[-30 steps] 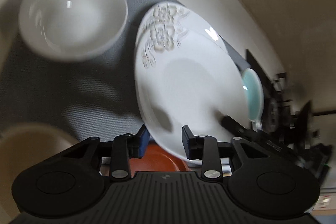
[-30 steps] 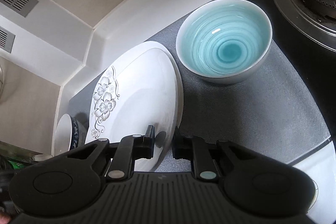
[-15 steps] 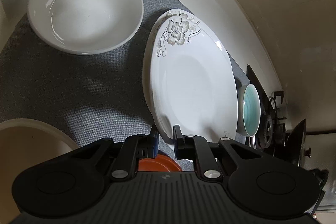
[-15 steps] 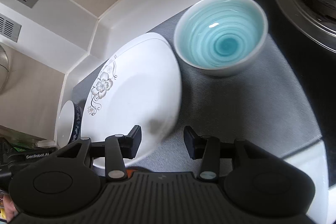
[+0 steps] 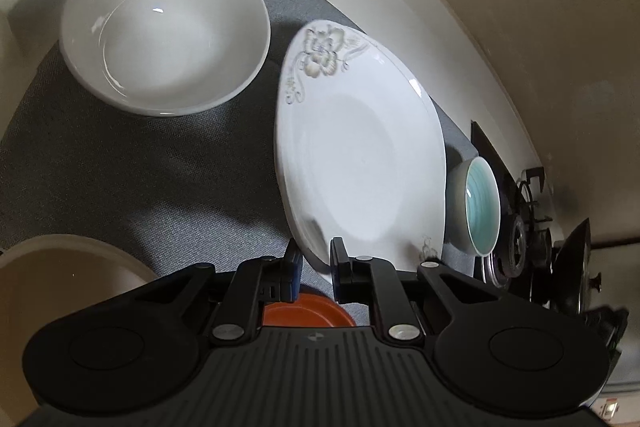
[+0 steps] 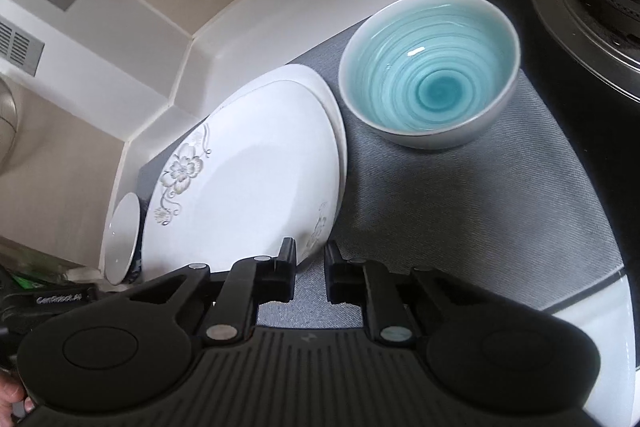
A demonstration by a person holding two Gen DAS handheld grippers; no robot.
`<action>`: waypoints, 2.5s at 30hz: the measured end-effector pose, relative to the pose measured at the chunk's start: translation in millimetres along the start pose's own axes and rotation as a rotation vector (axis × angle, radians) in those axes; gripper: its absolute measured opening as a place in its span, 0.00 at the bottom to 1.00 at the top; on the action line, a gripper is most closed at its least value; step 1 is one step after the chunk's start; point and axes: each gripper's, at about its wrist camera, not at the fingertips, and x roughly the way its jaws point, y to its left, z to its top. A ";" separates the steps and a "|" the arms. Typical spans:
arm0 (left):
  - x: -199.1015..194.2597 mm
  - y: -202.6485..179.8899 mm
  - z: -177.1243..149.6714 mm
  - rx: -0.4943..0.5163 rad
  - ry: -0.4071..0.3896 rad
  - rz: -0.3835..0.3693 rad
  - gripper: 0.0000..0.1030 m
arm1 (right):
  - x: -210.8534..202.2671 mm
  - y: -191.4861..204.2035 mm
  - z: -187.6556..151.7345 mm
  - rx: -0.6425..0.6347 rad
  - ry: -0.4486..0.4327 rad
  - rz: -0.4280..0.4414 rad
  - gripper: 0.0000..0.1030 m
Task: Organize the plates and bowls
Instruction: 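Open both tools and release the stacked plate, then grasp the rim of the brown plate with both tools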
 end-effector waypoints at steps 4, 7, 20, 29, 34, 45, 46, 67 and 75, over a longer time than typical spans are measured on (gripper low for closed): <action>11.6 7.1 9.2 -0.027 0.027 -0.026 0.16 | -2.0 2.1 -1.9 -0.016 -0.033 -0.017 0.14; 16.2 1.0 17.1 0.010 0.032 0.002 0.16 | -3.7 1.2 -2.1 -0.015 -0.034 -0.012 0.15; -1.4 14.4 24.2 0.019 0.003 0.026 0.22 | -3.9 -10.8 3.2 0.093 -0.022 -0.009 0.29; 6.3 2.3 25.1 0.035 -0.001 0.057 0.18 | 1.2 -13.4 4.9 0.075 -0.024 0.002 0.29; -9.4 -25.3 -5.8 0.165 -0.033 0.128 0.33 | -15.6 -19.4 -18.9 0.026 0.006 0.081 0.72; -15.8 -60.7 -89.5 0.432 -0.062 0.339 0.51 | -24.4 16.4 -96.5 -0.382 0.191 -0.018 0.45; -14.4 -62.2 -90.4 0.440 -0.052 0.333 0.51 | -22.4 14.9 -100.1 -0.382 0.197 -0.026 0.34; 38.5 -45.8 -92.4 0.376 0.156 0.230 0.18 | -54.9 -28.0 -94.9 -0.234 0.107 -0.124 0.35; 38.8 -30.6 -85.9 0.312 0.172 0.158 0.07 | -57.5 -32.7 -97.4 -0.184 0.097 -0.108 0.27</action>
